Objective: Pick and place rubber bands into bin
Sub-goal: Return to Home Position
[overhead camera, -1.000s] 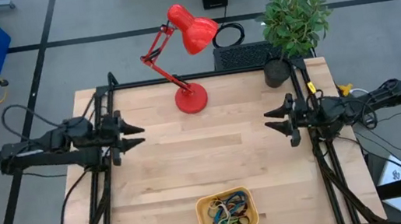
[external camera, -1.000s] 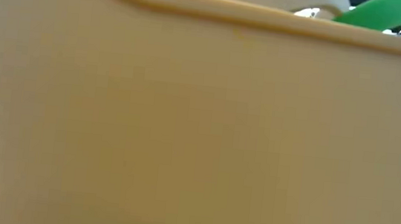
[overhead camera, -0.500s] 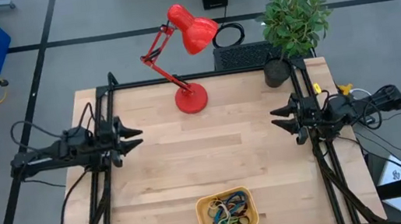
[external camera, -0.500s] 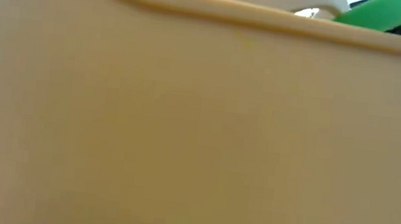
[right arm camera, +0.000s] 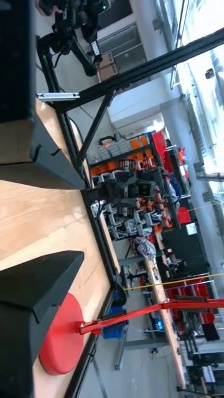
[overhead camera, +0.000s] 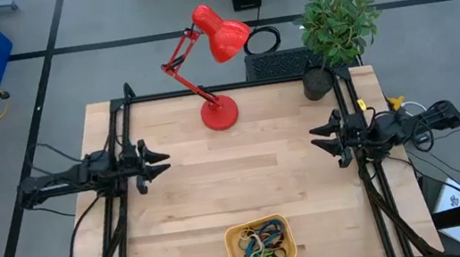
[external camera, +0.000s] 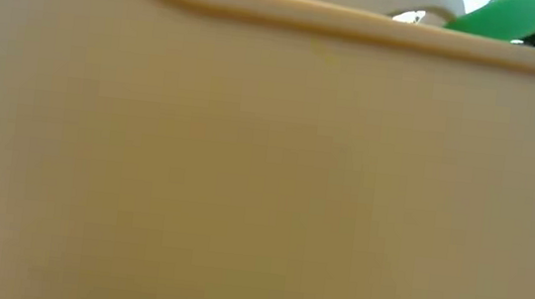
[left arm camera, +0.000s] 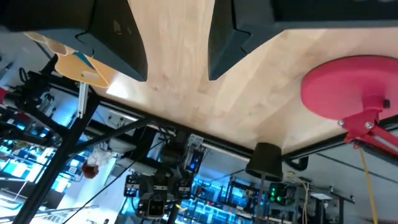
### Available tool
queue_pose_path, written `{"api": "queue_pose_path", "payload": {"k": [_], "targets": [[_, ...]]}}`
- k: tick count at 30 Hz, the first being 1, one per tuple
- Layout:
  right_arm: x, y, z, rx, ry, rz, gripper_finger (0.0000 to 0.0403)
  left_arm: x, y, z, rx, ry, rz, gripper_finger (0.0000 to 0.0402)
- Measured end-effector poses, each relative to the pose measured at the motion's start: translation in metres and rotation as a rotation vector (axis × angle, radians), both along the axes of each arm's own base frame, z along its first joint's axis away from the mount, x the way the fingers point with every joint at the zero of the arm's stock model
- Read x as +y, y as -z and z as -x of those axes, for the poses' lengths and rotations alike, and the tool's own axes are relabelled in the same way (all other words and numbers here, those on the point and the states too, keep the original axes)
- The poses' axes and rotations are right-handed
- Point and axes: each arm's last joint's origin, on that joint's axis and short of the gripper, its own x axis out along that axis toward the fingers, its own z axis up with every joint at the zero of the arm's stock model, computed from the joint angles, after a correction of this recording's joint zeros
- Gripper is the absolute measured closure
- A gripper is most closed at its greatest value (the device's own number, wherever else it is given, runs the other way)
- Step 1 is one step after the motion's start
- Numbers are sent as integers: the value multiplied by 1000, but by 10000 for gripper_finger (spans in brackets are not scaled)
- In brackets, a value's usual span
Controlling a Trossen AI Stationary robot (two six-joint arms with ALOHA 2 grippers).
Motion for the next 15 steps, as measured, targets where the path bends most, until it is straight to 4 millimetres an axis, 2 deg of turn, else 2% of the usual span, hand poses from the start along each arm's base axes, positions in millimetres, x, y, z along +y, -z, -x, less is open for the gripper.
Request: {"api": "queue_pose_path", "payload": {"k": [9, 15], "targets": [[2, 13, -3, -36, -25, 12, 236, 1, 13, -4, 3, -20, -5, 227], [2, 24, -6, -69, -24, 8, 238, 1, 14, -4, 2, -41, -32, 227]]}}
